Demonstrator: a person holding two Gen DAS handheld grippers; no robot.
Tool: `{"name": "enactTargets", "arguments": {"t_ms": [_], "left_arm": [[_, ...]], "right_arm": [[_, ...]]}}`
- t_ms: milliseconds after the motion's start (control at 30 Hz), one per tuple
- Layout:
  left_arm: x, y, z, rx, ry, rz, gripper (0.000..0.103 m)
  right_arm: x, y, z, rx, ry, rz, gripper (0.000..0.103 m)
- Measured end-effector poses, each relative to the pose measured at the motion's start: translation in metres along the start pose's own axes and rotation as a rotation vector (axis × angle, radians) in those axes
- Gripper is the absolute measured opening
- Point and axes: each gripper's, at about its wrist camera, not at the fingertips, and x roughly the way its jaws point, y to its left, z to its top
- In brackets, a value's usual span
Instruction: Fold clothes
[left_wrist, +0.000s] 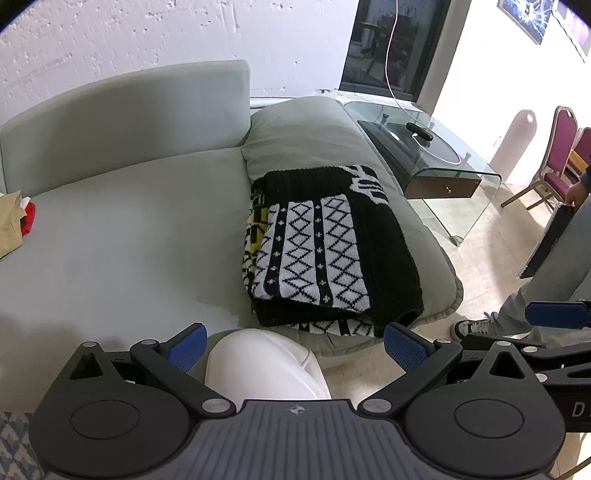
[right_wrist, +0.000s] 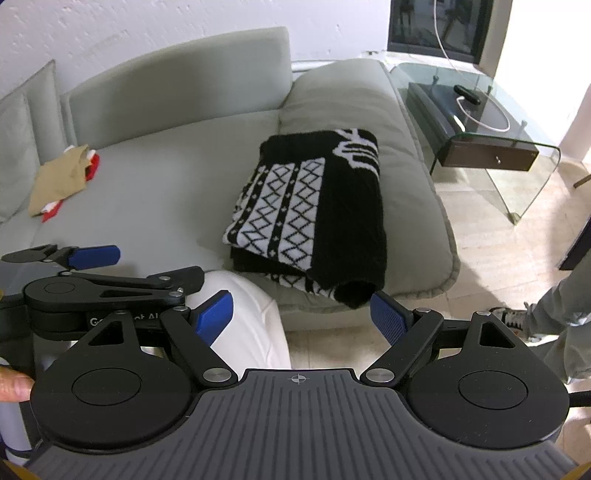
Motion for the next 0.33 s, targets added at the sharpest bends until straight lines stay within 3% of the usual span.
{"name": "enactTargets", "arguments": {"t_ms": [333], "left_arm": [[0.0016,-0.0030,0.0003,-0.002,0.003,0.004,0.101]], "right_arm": [[0.0034,-0.0009,0.0003,0.005,0.008,0.007,0.086]]}}
